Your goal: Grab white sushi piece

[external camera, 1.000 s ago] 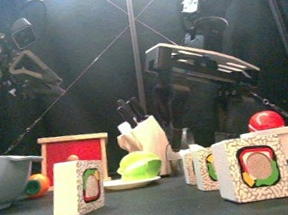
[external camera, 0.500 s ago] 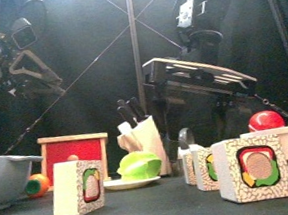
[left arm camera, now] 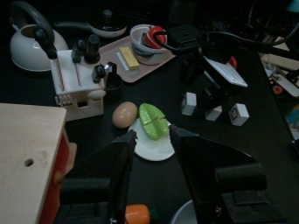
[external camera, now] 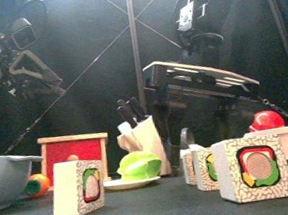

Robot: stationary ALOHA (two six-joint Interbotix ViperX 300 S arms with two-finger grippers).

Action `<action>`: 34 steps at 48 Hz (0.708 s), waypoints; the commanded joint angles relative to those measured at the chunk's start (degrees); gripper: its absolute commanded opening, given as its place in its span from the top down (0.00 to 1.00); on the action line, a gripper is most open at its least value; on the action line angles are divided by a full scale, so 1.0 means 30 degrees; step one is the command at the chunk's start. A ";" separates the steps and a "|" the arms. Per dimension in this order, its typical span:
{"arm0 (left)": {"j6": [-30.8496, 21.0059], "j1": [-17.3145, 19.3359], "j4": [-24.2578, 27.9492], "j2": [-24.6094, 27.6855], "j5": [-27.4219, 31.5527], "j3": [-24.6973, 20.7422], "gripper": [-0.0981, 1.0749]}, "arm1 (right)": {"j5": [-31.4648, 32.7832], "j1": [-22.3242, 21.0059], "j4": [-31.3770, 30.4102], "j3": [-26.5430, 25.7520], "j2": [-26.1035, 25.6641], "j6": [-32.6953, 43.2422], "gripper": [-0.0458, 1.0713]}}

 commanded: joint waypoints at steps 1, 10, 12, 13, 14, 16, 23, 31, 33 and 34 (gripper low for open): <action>0.0029 0.0029 0.0000 0.0029 -0.0059 -0.0234 0.26 | -0.0117 -0.0117 0.0000 -0.0117 -0.0293 0.0029 0.06; 0.0029 0.0000 0.0000 0.0029 0.0000 -0.0234 0.26 | -0.0146 -0.0117 0.0029 -0.0117 -0.0176 0.0000 0.07; 0.0029 0.0000 0.0000 0.0029 0.0000 -0.0234 0.26 | -0.0146 -0.0117 0.0029 -0.0117 -0.0146 0.0000 0.08; 0.0029 0.0000 0.0000 0.0029 0.0000 -0.0234 0.26 | -0.0146 -0.0146 0.0029 -0.0117 -0.0176 0.0000 0.08; 0.0029 0.0000 0.0029 0.0000 0.0000 -0.0234 0.26 | -0.0146 -0.0146 0.0029 -0.0146 -0.0146 0.0000 0.09; 0.0029 0.0000 0.0000 0.0029 0.0000 -0.0234 0.26 | -0.0146 -0.0146 -0.0029 -0.0117 -0.0146 0.0000 0.10; 0.0029 0.0000 0.0000 0.0000 0.0000 -0.0264 0.26 | -0.0146 -0.0176 -0.0059 -0.0117 -0.0146 0.0000 0.16; 0.0029 0.0000 0.0000 0.0029 0.0000 -0.0264 0.26 | -0.0146 -0.0205 -0.0117 -0.0059 -0.0146 -0.0029 0.22; 0.0029 0.0000 0.0000 0.0029 0.0000 -0.0264 0.26 | -0.0146 -0.0205 -0.0117 -0.0059 -0.0146 -0.0059 0.23; 0.0029 0.0000 0.0000 0.0029 0.0000 -0.0234 0.26 | -0.0146 -0.0205 -0.0117 -0.0059 -0.0146 -0.0059 0.24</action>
